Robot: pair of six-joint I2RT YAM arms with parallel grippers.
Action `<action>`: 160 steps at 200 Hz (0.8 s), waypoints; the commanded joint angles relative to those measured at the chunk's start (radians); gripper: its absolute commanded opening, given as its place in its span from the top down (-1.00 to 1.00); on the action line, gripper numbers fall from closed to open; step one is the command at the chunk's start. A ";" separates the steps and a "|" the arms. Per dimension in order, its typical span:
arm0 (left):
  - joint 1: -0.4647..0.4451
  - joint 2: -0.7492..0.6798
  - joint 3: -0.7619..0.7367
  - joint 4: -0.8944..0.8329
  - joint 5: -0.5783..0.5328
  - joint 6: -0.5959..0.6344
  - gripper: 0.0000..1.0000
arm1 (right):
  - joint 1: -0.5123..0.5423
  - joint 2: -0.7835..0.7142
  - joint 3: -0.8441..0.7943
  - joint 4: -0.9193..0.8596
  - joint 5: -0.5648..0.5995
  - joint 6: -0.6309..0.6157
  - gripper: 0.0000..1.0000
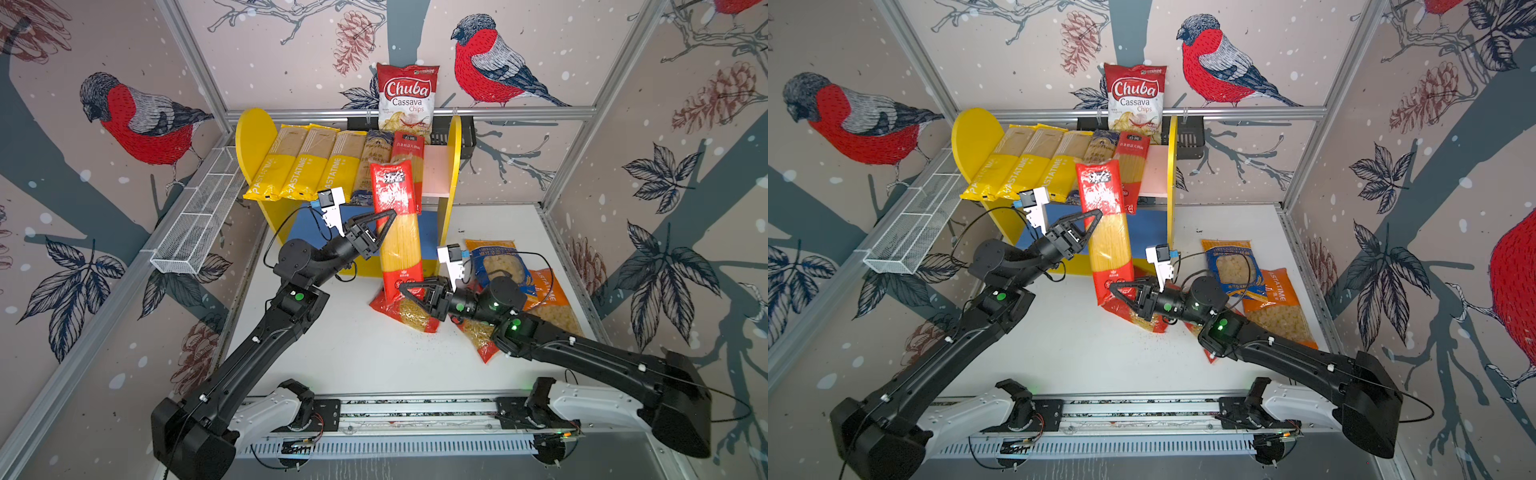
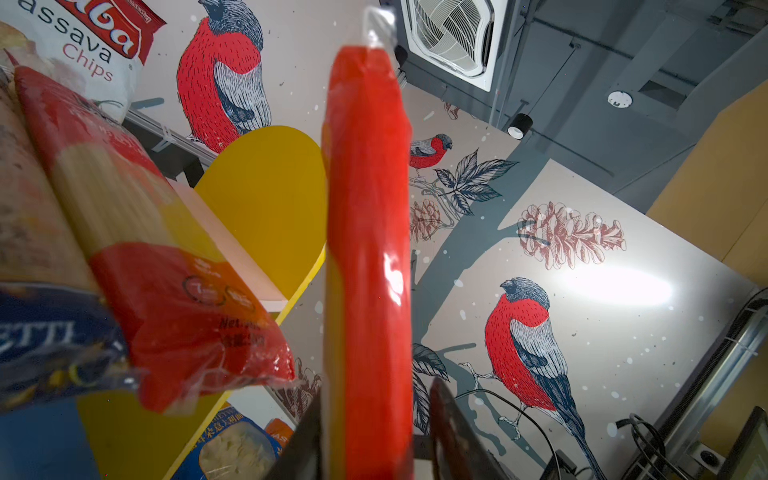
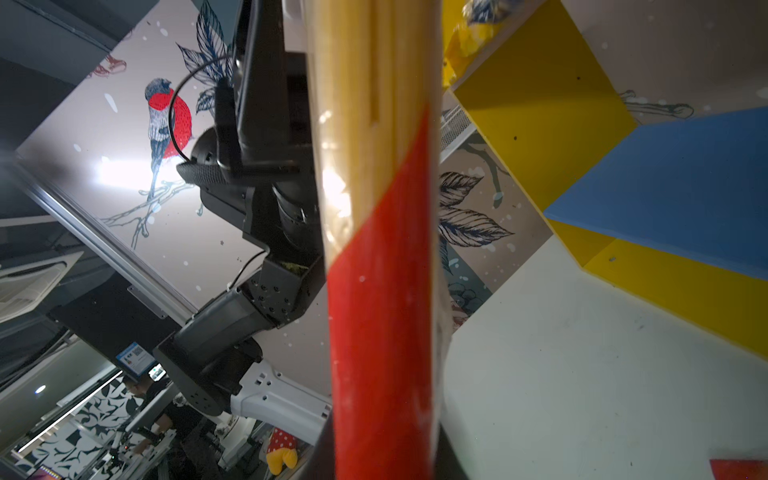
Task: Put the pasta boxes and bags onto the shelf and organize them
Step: 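Lay the pack on the pink shelf with the right gripper while the left withdraws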
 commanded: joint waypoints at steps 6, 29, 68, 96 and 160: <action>0.011 0.011 0.047 0.018 0.003 0.036 -0.04 | -0.054 -0.008 0.091 0.072 0.069 0.028 0.86; 0.025 -0.005 0.038 -0.024 -0.017 0.051 -0.20 | -0.112 0.029 0.229 -0.087 0.084 0.052 0.98; 0.026 -0.068 -0.063 -0.049 -0.057 0.058 -0.22 | -0.228 0.132 0.501 -0.388 0.080 0.120 1.00; 0.026 -0.118 -0.150 -0.052 -0.070 0.044 -0.22 | -0.311 0.190 0.613 -0.472 0.019 0.177 1.00; 0.026 -0.177 -0.251 -0.058 -0.084 0.018 -0.22 | -0.348 0.297 0.804 -0.622 -0.042 0.163 1.00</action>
